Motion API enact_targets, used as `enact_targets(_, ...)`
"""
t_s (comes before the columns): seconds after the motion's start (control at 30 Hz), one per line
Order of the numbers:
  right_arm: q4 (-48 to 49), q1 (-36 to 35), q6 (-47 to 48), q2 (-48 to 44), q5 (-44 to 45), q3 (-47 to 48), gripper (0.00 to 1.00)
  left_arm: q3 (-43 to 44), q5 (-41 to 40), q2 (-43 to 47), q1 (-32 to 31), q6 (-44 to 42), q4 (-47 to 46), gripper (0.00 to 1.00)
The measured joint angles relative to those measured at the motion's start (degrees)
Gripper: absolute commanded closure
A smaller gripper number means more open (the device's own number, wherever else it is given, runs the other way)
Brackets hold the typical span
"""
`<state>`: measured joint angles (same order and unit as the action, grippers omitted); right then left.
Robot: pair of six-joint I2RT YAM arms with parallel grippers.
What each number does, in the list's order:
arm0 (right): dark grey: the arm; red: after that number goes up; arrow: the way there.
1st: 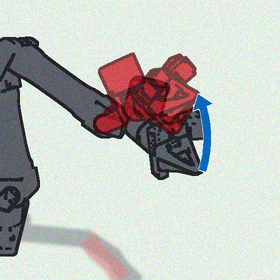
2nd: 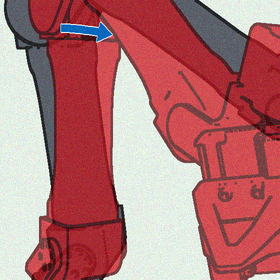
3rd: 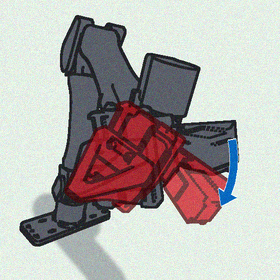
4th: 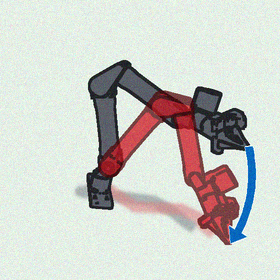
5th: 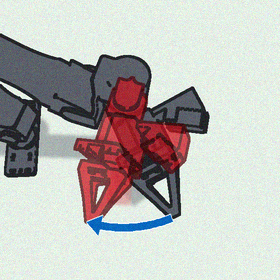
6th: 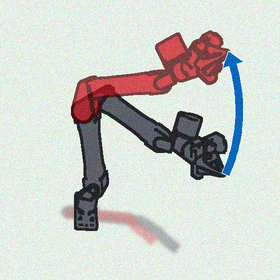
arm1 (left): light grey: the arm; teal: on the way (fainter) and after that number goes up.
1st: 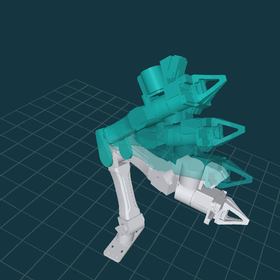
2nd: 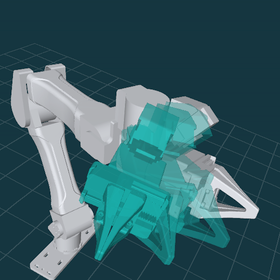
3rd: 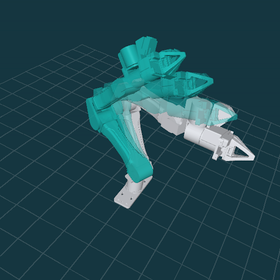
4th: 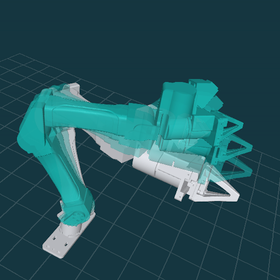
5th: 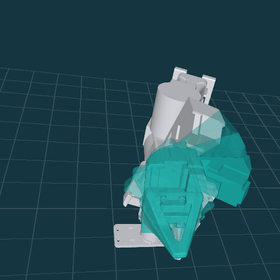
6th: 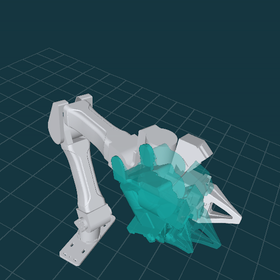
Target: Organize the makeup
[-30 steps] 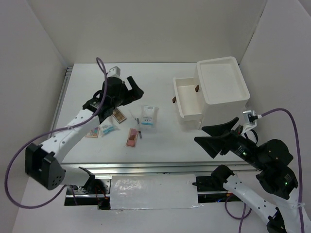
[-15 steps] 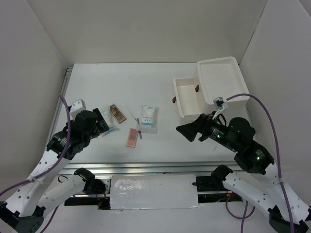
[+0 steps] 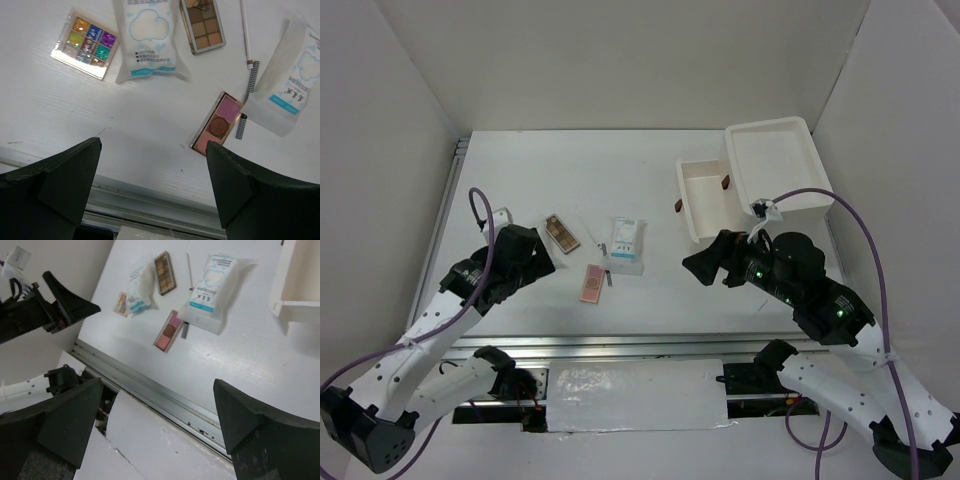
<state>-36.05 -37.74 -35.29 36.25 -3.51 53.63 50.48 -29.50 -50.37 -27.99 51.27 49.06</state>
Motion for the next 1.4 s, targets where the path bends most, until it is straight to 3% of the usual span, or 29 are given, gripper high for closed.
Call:
enact_targets(0.17, -1.6, -0.5, 0.6, 2.7, 2.0, 0.5, 0.0, -2.2, 4.3, -1.6, -2.2, 0.3, -5.1, 0.01)
enact_targets(0.33, -2.5, -2.9, 0.6, 4.8, 4.7, 0.5, 0.0, -1.3, 3.5, -10.9, -14.2, 3.3, -7.5, 0.01)
enact_targets(0.43, -3.0, -4.6, 0.6, 5.3, 6.1, 0.5, 0.0, -1.4, 3.5, -15.5, -17.8, 3.3, -8.9, 0.01)
enact_targets(0.67, -2.8, -5.1, 2.3, 4.8, 3.9, 0.4, 0.0, -4.7, 6.0, -19.7, -18.3, -2.1, -17.0, 0.01)
enact_targets(1.03, -0.8, -5.2, 3.3, 0.4, -1.0, -0.7, 0.0, -2.7, 7.9, -33.5, -16.4, -8.9, -24.7, 0.02)
enact_targets(1.27, -0.9, -5.2, 3.7, -2.1, -1.4, -0.7, 0.0, -1.0, 8.3, -39.5, -14.2, -9.2, -27.3, 0.13)
enact_targets(1.4, -0.9, -5.2, 3.7, -2.8, -1.4, -0.7, 0.0, -0.7, 8.8, -41.8, -13.5, -8.9, -29.9, 0.28)
